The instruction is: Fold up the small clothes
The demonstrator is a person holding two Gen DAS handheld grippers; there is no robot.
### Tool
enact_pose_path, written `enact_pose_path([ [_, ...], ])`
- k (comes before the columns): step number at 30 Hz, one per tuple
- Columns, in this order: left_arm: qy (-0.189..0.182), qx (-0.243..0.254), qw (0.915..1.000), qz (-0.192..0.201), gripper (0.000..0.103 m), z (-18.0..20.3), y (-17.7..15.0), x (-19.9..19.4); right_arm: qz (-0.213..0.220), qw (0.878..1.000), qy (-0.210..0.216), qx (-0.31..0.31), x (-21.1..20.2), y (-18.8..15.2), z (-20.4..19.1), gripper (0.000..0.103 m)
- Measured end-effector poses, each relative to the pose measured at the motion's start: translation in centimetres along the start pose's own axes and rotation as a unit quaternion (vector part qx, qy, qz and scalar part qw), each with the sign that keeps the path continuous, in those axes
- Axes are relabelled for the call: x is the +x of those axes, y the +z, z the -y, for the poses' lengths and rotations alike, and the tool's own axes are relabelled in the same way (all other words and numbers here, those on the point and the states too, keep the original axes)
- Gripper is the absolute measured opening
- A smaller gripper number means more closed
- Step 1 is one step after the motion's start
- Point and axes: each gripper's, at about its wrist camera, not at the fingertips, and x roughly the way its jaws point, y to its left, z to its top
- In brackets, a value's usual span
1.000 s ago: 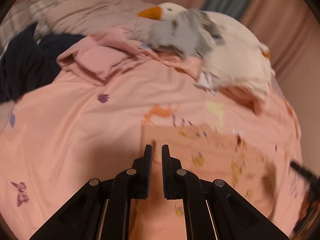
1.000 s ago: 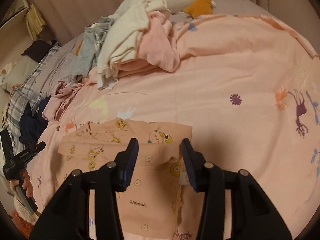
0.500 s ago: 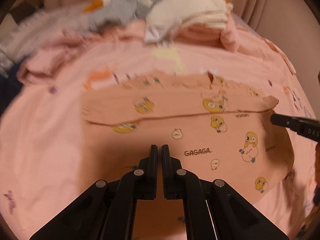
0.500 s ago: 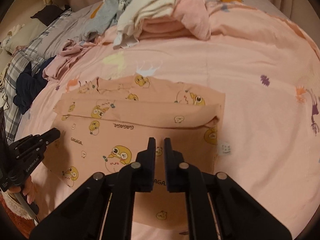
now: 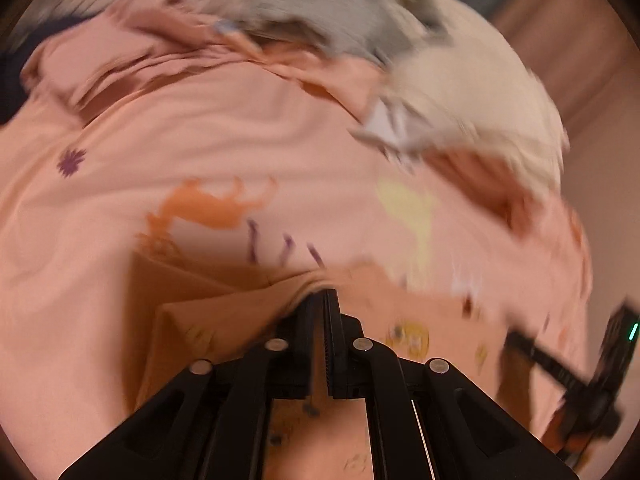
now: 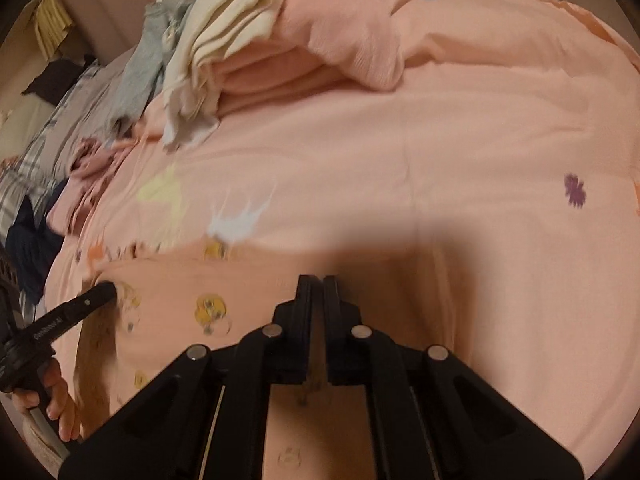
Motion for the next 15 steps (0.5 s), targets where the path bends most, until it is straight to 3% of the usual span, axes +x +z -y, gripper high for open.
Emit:
enact_pose_path([
  [3,-0.005,-0.013,0.9999,0.006,0.003,-1.1,0.3,-1.3,0.011,0.999,0.027,0.035,-0.9,0.6,1.0,0.012],
  [6,0.027,0.001,0.9996,0.002,0.003,-2.0,-0.1,-3.6,0.012,0.997,0.055,0.052,-2.6,0.2,2.0,0.014],
  [8,0.016,0.005,0.9998,-0.007,0.004,-2.7,-0.5,-4.9,0.018,0.996,0.06,0.061,-4.5,-0.4,2.9,0.024],
  [9,0.011,0.008,0.9997,-0.02,0.016,-3.0,-0.8,-5.9,0.018,0.995,0.065,0.068,-5.6,-0.8,3.4,0.028],
  [10,0.006,0.01,0.9996,-0.027,0.042,-3.2,-1.1,-6.5,0.015,0.995,0.069,0.071,-6.3,-1.2,3.8,0.039],
  [11,-0.009,0.009,0.9994,-0.032,0.055,-3.5,-1.6,-7.6,0.01,0.994,0.073,0.075,-7.3,-1.6,4.1,0.051],
  [12,-0.021,0.005,0.9993,-0.03,0.072,-3.8,-2.0,-8.6,0.006,0.994,0.074,0.081,-8.4,-2.1,4.5,0.056],
  [13,-0.033,0.0,0.9992,-0.024,0.073,-4.1,-2.6,-9.9,0.007,0.993,0.073,0.088,-9.5,-2.6,4.8,0.061],
  [15,-0.054,-0.013,0.9983,-0.02,0.074,-4.5,-3.7,-12.0,0.016,0.992,0.079,0.095,-11.8,-4.0,5.2,0.062],
])
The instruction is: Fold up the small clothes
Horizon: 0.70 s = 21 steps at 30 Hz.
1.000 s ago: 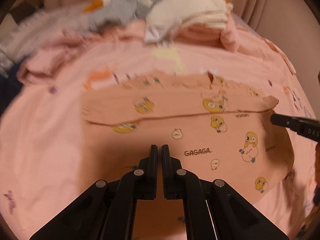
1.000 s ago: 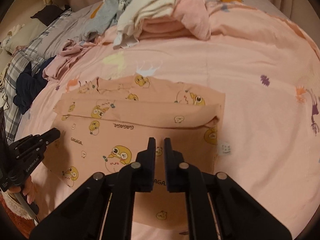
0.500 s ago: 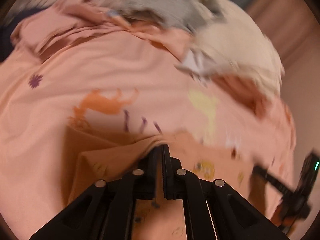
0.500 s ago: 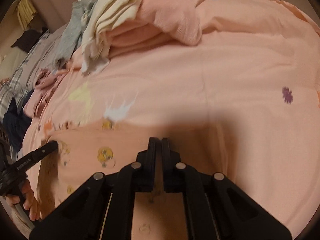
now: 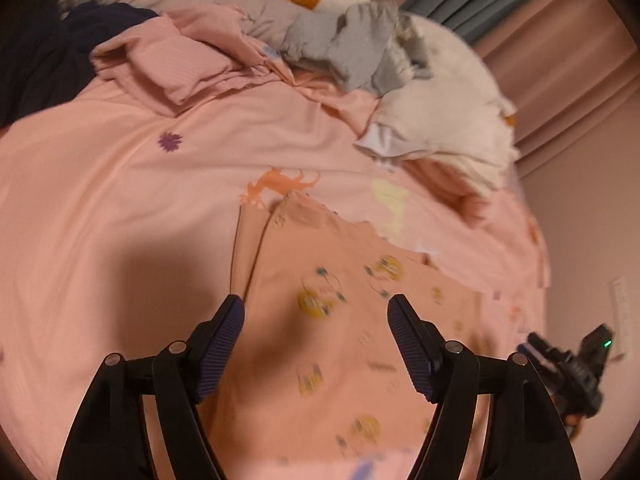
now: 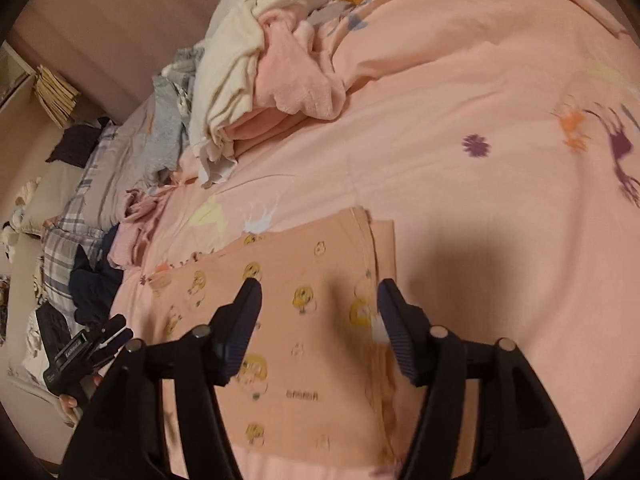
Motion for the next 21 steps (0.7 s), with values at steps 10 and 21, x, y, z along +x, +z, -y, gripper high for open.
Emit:
enact_pose_path([
  [10,-0.083,-0.059,0.9937,-0.046,0.096,-2.2,-9.6,-2.6,-0.033,0.995,0.073,0.064,-3.0,-10.8,1.3,0.087],
  [21,-0.184,-0.123,0.9741,-0.045,0.096,-3.2,-11.1,2.2,-0.047,0.982,0.098,0.152,1.1,-15.0,3.2,0.089],
])
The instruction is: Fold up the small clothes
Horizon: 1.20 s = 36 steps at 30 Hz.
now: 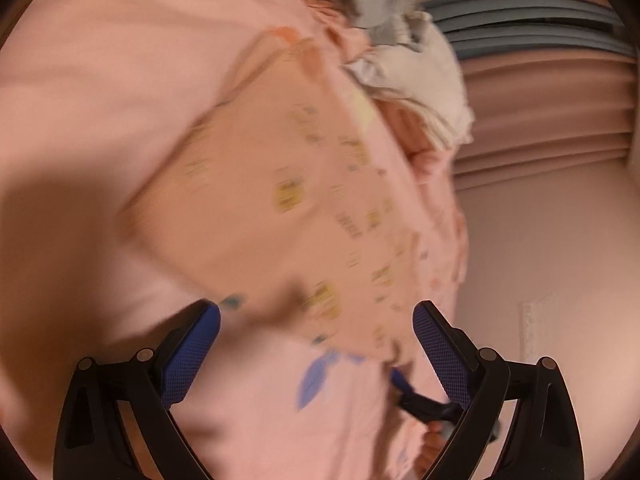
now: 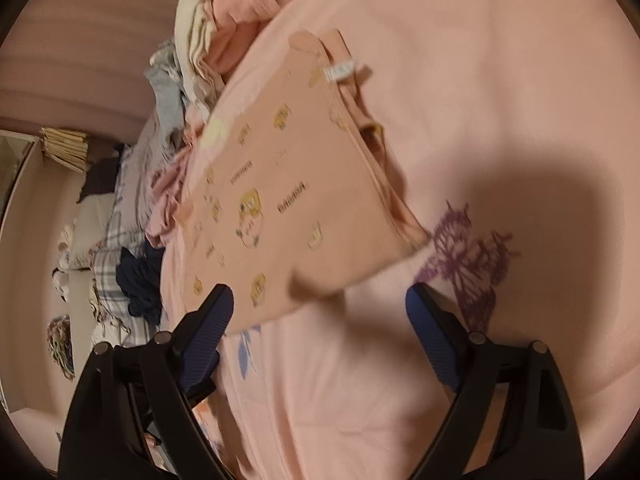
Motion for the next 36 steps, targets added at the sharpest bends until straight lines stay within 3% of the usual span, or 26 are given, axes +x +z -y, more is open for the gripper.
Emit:
enact_pose_path([
  [10,-0.005,-0.028,0.9987,0.043,0.096,0.5,3.4,3.6,0.069,0.997,0.031,0.012,2.5,2.9,-0.8,0.087],
  [12,-0.007,-0.038,0.9977,0.055,0.096,0.5,4.0,3.9,0.086,0.996,0.035,0.012,3.0,3.5,-1.0,0.084],
  [15,0.004,-0.052,0.9969,0.059,0.094,0.2,4.6,4.4,0.097,0.994,0.042,0.019,3.6,4.3,-1.0,0.067],
  [17,0.041,-0.05,0.9962,0.059,0.08,0.5,4.7,4.5,0.1,0.994,0.033,0.021,4.2,4.8,-0.6,0.039],
  [18,0.073,-0.04,0.9943,0.066,0.058,0.6,4.6,4.6,0.099,0.995,0.024,0.022,4.5,4.9,-0.4,0.031],
  [19,0.099,-0.031,0.9919,0.073,0.04,0.5,4.5,4.6,0.1,0.995,0.015,0.022,4.9,5.0,-0.2,0.015],
  [21,0.127,-0.028,0.9875,0.089,0.021,-0.1,4.3,4.6,0.105,0.994,0.022,0.025,5.2,5.0,0.5,0.012],
  [24,0.102,-0.056,0.9888,0.093,0.016,-1.4,4.3,4.4,0.107,0.994,0.024,0.024,5.1,5.0,0.7,0.009],
  [29,0.148,-0.016,0.9841,0.096,0.013,0.7,4.0,4.4,0.104,0.994,0.014,0.01,5.2,5.2,0.2,0.009],
  [33,0.119,-0.044,0.9878,0.09,0.01,0.5,3.9,3.3,0.091,0.995,0.04,0.022,4.5,5.6,0.3,0.009],
  [36,0.122,-0.04,0.9877,0.089,0.009,1.3,3.3,2.5,0.089,0.994,0.062,0.012,3.3,5.1,-0.2,0.009],
])
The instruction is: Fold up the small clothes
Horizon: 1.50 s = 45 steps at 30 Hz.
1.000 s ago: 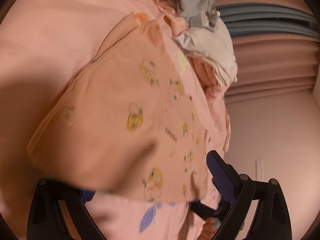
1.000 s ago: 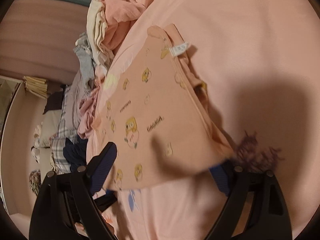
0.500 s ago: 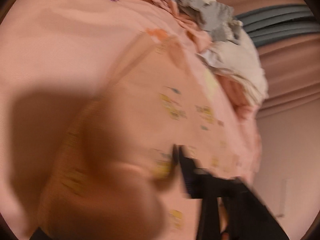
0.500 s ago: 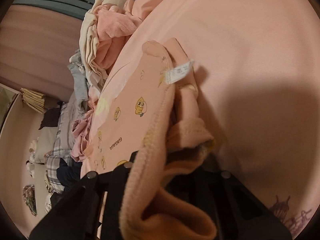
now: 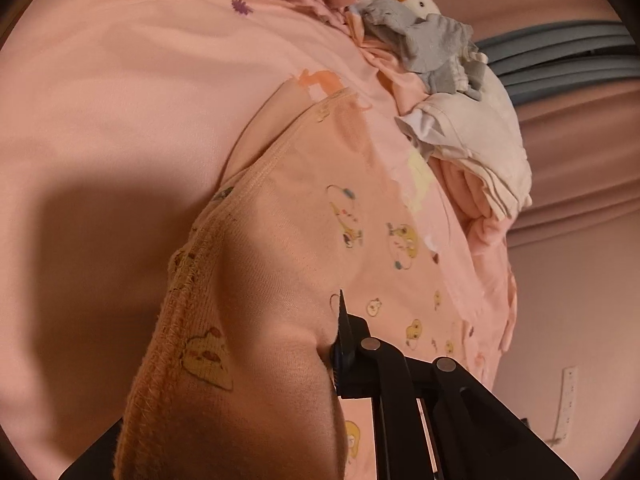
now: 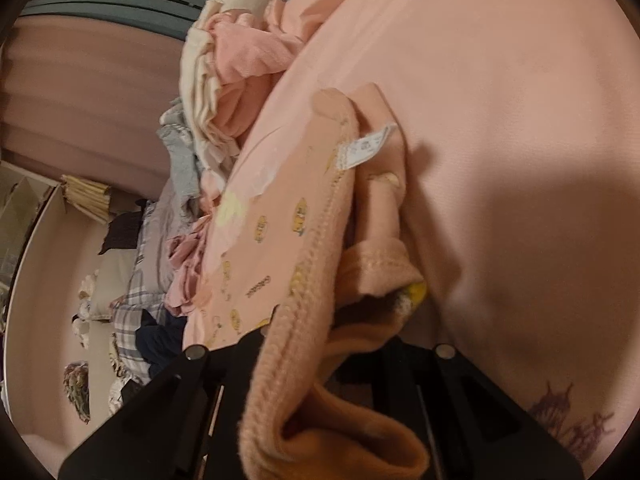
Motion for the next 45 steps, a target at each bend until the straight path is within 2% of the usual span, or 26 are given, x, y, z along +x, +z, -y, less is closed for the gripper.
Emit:
enact_pose_path([
  [3,0.004,0.046,0.9989,0.012,0.009,1.3,-1.7,-2.2,-0.003,1.0,0.006,-0.026,-1.5,-0.7,-1.3,0.009],
  [6,-0.005,0.059,0.9982,0.009,0.009,1.1,-4.0,-4.7,-0.013,0.999,-0.008,-0.047,-3.7,-2.0,-1.9,0.009],
  [12,0.026,0.085,0.996,-0.008,0.009,-0.8,-9.4,-7.6,-0.046,0.997,-0.035,-0.047,-7.8,-6.8,0.4,0.01],
  [18,0.046,0.126,0.9909,0.009,0.009,-0.7,-12.7,-9.8,-0.037,0.995,-0.056,-0.072,-10.4,-10.5,0.8,0.01],
  [21,0.06,0.135,0.9889,0.011,0.009,-0.9,-13.1,-9.4,-0.03,0.992,-0.074,-0.1,-10.5,-11.1,0.2,0.01],
  [25,0.079,0.144,0.9865,0.007,0.009,-1.4,-13.4,-8.5,-0.037,0.99,-0.092,-0.096,-9.5,-11.2,0.9,0.011],
  [32,0.057,0.141,0.9884,0.001,0.011,-3.0,-13.4,-8.8,-0.042,0.987,-0.116,-0.104,-9.9,-11.6,1.7,0.014],
  [40,0.051,0.137,0.9893,-0.002,0.011,-5.2,-13.4,-10.7,-0.03,0.989,-0.11,-0.093,-13.0,-12.3,4.5,0.008],
  [45,0.031,0.115,0.9928,-0.014,0.011,-7.0,-13.0,-11.6,-0.018,0.986,-0.129,-0.106,-14.5,-12.8,4.9,0.008],
])
